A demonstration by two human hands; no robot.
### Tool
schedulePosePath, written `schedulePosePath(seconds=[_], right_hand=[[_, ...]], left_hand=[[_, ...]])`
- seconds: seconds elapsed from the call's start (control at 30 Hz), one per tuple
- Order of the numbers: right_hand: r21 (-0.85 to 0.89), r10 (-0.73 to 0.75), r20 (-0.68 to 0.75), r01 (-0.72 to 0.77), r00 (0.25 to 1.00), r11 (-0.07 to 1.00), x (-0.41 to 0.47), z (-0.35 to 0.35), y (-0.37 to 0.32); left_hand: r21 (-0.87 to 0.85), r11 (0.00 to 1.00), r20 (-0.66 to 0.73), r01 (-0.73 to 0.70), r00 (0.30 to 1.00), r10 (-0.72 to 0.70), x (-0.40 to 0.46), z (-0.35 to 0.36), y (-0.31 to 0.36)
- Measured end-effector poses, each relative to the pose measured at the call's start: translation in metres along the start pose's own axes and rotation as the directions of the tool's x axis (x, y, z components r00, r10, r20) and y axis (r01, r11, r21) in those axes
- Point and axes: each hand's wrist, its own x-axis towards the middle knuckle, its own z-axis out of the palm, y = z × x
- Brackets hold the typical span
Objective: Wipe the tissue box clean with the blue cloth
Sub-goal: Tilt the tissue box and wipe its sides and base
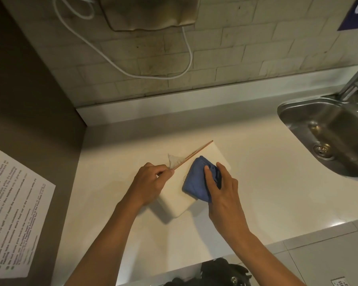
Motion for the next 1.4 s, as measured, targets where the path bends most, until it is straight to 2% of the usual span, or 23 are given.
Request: schedulePosePath(seconds=[0.13,0.3,0.37,0.63,0.77,0.83,0.93,1.0,1.07,1.13,1.23,1.27,1.33,1.4], right_hand=[[-0.064,-0.1,-0.187,0.089,0.977,0.994,-0.003,0.001,0.01],[0.14,-0.234,-0.32,0.29,0.918,0.947,0.001,0.004,0.007],[0.163,-0.272,-0.349,0.344,0.897,0.925,0.002,0.008,0.002],[0.054,-0.329,-0.346,0.369,0.879,0.928,-0.009,0.025,-0.008],[0.024,-0.375,-0.26,0.394,0.89,0.919,-0.012,0.029,-0.013],[0.028,-0.349,-0.237,0.365,0.907,0.93,-0.005,0.022,0.001],[0.087,-0.108,-0.247,0.133,0.963,0.987,0.019,0.002,0.024],[0.155,-0.017,-0.24,0.055,0.971,0.986,0.027,-0.003,0.022],[0.121,-0.088,-0.228,0.118,0.97,0.986,0.016,0.006,0.003],[0.085,-0.241,-0.201,0.262,0.95,0.961,-0.006,0.019,-0.012],[0.072,-0.344,-0.144,0.357,0.928,0.931,-0.003,0.013,0.002],[0.074,-0.308,-0.136,0.32,0.942,0.945,0.005,0.008,0.009],[0.131,-0.108,-0.141,0.127,0.984,0.983,0.025,-0.005,0.02],[0.212,0.043,-0.149,-0.01,0.988,0.977,0.036,-0.012,0.017]], left_hand=[[0.039,0.999,-0.005,-0.017,1.0,0.017,0.001,-0.002,-0.005],[0.127,0.983,-0.032,-0.133,0.99,0.138,-0.002,0.008,0.0],[0.125,0.982,-0.041,-0.139,0.989,0.145,-0.001,0.012,0.002],[0.129,0.984,-0.036,-0.121,0.991,0.126,0.002,0.011,-0.003],[0.124,0.986,-0.039,-0.115,0.992,0.121,0.003,0.01,-0.004],[0.147,0.983,-0.063,-0.106,0.991,0.116,0.002,0.01,-0.003],[0.156,0.981,-0.047,-0.113,0.991,0.122,0.001,0.011,-0.002],[0.152,0.982,-0.039,-0.11,0.992,0.117,0.001,0.011,-0.001],[0.132,0.987,-0.047,-0.093,0.994,0.1,0.002,0.01,-0.001],[0.124,0.989,-0.053,-0.081,0.995,0.088,0.002,0.008,-0.003],[0.107,0.991,-0.04,-0.077,0.996,0.082,0.001,0.007,-0.001],[0.11,0.991,-0.035,-0.074,0.996,0.078,0.0,0.006,0.0],[0.103,0.993,-0.024,-0.056,0.998,0.059,0.001,0.005,0.003],[0.104,0.993,-0.017,-0.054,0.998,0.056,0.0,0.004,0.006]])
